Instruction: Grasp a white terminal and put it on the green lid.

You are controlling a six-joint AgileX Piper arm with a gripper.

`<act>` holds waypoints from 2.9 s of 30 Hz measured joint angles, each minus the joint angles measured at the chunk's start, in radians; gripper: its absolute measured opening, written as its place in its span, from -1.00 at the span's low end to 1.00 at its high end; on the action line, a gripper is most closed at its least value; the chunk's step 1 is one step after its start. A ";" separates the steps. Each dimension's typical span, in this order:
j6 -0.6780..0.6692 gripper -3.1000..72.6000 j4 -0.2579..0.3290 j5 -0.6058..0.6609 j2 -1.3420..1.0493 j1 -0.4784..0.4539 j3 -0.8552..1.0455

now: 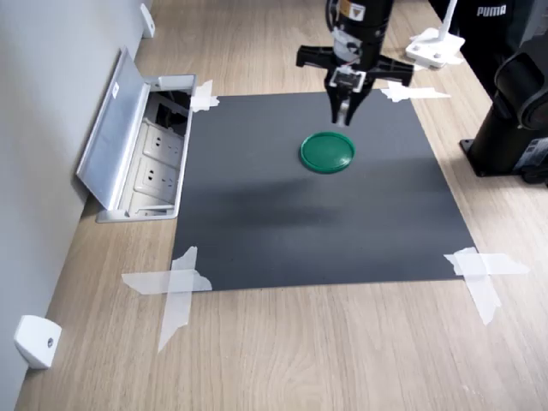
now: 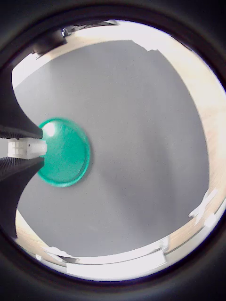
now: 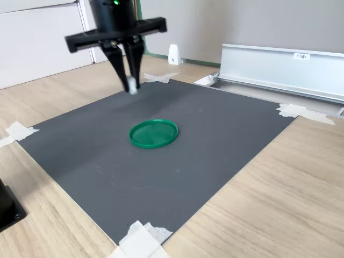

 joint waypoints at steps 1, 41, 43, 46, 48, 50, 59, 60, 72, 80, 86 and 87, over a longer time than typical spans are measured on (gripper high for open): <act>-0.003 -0.67 -0.001 -0.021 0.008 -0.015 0.001; 0.092 0.65 -0.005 -0.288 0.112 -0.038 0.139; 0.093 0.73 0.008 -0.288 0.078 -0.038 0.139; 0.095 0.76 0.049 -0.299 0.009 -0.038 0.139; 0.095 0.75 0.087 -0.310 -0.054 -0.038 0.139; 0.095 0.67 0.139 -0.320 -0.118 -0.038 0.139; 0.210 -0.66 0.357 -0.345 -0.410 -0.038 0.154; 0.244 -0.77 0.358 -0.366 -0.446 -0.038 0.164; 0.735 -0.93 0.265 -0.592 -0.859 -0.038 0.416; 0.859 -0.93 0.252 -0.580 -1.172 -0.038 0.626; 0.866 -0.93 0.269 -0.568 -1.294 -0.038 0.747; 0.866 -0.93 0.270 -0.559 -1.315 -0.038 0.763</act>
